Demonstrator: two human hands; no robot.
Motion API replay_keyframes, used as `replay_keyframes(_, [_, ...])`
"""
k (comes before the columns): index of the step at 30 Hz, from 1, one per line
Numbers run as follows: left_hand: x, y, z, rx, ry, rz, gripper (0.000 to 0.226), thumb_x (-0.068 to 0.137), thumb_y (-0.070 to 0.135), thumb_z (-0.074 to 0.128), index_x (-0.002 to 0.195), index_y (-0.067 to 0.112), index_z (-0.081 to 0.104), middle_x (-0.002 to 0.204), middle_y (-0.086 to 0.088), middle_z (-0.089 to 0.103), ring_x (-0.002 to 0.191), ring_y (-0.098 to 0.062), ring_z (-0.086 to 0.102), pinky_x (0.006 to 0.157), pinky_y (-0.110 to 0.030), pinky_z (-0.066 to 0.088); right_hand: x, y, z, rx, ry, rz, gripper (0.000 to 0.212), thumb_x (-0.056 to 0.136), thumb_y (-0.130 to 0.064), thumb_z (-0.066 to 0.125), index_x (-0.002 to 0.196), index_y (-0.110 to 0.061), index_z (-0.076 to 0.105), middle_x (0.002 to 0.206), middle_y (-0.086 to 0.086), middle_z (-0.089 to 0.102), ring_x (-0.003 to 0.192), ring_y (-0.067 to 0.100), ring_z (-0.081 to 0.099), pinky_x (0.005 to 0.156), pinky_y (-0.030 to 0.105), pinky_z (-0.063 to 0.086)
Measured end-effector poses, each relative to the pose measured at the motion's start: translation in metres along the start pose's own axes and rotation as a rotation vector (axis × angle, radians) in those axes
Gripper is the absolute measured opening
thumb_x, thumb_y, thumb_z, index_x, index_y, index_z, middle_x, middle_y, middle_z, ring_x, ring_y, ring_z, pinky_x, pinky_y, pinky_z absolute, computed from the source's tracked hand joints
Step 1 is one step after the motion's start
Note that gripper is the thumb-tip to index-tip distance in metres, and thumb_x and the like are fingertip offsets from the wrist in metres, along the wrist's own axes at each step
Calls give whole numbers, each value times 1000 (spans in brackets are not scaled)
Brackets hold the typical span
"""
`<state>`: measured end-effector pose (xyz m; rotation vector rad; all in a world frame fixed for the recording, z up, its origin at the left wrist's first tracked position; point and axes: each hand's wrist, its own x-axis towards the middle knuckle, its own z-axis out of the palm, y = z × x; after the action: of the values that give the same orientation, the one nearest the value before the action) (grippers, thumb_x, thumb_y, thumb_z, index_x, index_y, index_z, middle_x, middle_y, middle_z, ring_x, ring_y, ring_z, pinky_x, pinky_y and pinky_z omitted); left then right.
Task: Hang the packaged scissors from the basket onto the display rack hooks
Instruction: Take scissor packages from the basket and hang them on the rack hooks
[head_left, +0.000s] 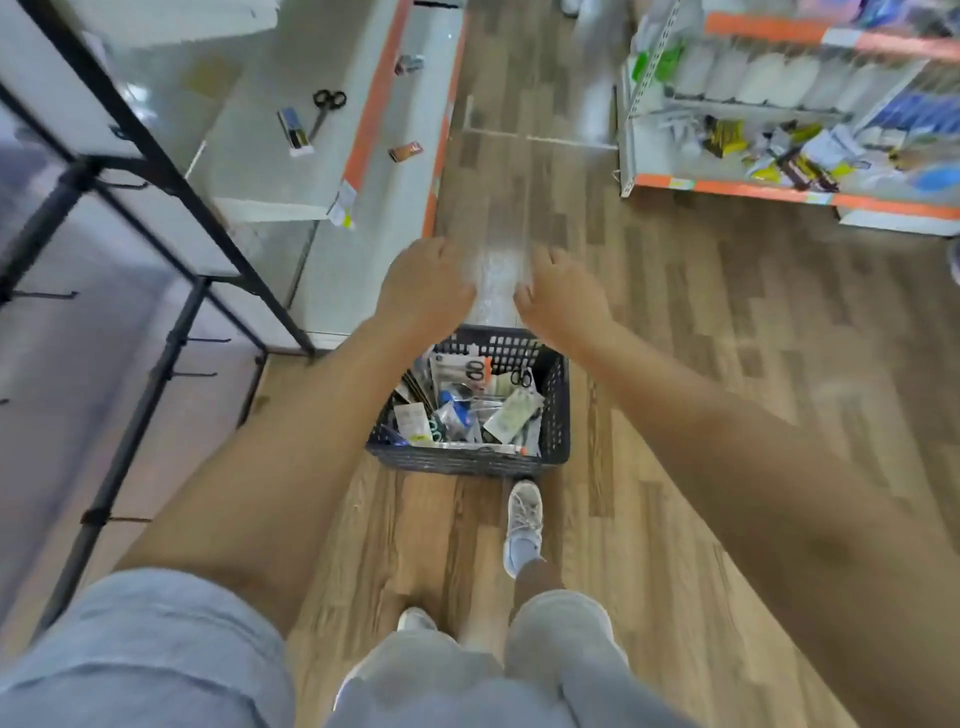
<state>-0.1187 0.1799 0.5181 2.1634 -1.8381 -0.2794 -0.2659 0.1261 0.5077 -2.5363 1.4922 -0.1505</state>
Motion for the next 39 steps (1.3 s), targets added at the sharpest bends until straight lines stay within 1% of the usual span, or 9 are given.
replay_keyframes(2, [23, 6, 32, -19, -15, 27, 22, 90, 7, 52, 104, -10, 57, 106, -28, 58, 100, -39, 55, 83, -43, 47, 15, 29, 24, 9, -53, 10, 41, 95, -21, 42, 130, 0, 44, 121, 17, 53, 106, 33, 54, 82, 36, 44])
replay_keyframes(6, [64, 2, 103, 10, -231, -93, 33, 97, 21, 43, 120, -2, 49, 124, -18, 51, 114, -31, 45, 95, -38, 34, 51, 78, 78, -11, -186, 19, 34, 96, -20, 42, 124, -1, 47, 119, 17, 54, 107, 33, 52, 89, 40, 43])
replay_keyframes(16, [69, -72, 273, -11, -544, -335, 19, 95, 19, 46, 97, 2, 54, 104, -15, 56, 99, -32, 53, 71, -35, 36, 95, 134, 226, -3, -508, -13, 30, 97, -19, 41, 121, -4, 49, 119, 13, 55, 103, 29, 54, 79, 35, 41])
replay_keyframes(22, [62, -141, 369, -109, -699, -563, 25, 97, 20, 42, 113, 3, 52, 117, -18, 54, 108, -36, 52, 82, -43, 42, 90, 137, 346, 35, -712, 18, 37, 97, -20, 41, 131, -5, 43, 127, 12, 51, 109, 28, 52, 85, 35, 43])
replay_keyframes(26, [58, -188, 422, -215, -695, -715, 32, 98, 17, 40, 124, 2, 50, 125, -19, 52, 112, -37, 51, 92, -44, 43, 97, 128, 418, 75, -767, 73, 34, 99, -23, 38, 129, -7, 43, 125, 10, 49, 107, 26, 52, 76, 31, 39])
replay_keyframes(29, [61, -229, 466, -318, -631, -852, 30, 97, 18, 42, 119, 1, 51, 118, -21, 56, 104, -37, 54, 86, -40, 46, 113, 113, 481, 161, -772, 125, 35, 99, -24, 38, 129, -8, 43, 122, 9, 49, 105, 25, 52, 71, 29, 34])
replay_keyframes(32, [75, -265, 514, -376, -514, -982, 25, 96, 16, 43, 110, 0, 57, 111, -20, 60, 103, -35, 54, 76, -30, 37, 134, 98, 539, 261, -735, 133, 35, 98, -23, 40, 129, -7, 44, 121, 11, 51, 104, 27, 52, 71, 29, 33])
replay_keyframes(36, [99, -301, 576, -405, -377, -967, 29, 95, 29, 52, 93, 3, 63, 89, -11, 63, 92, -28, 58, 70, -28, 37, 157, 81, 607, 336, -690, 104, 43, 98, -26, 42, 137, -8, 39, 127, 11, 49, 110, 28, 51, 82, 32, 40])
replay_keyframes(39, [118, -316, 612, -357, -316, -957, 38, 92, 41, 54, 81, 6, 62, 77, -8, 57, 82, -30, 59, 62, -28, 33, 173, 75, 648, 357, -609, 95, 36, 98, -28, 43, 127, -7, 44, 119, 10, 50, 104, 27, 52, 72, 30, 35])
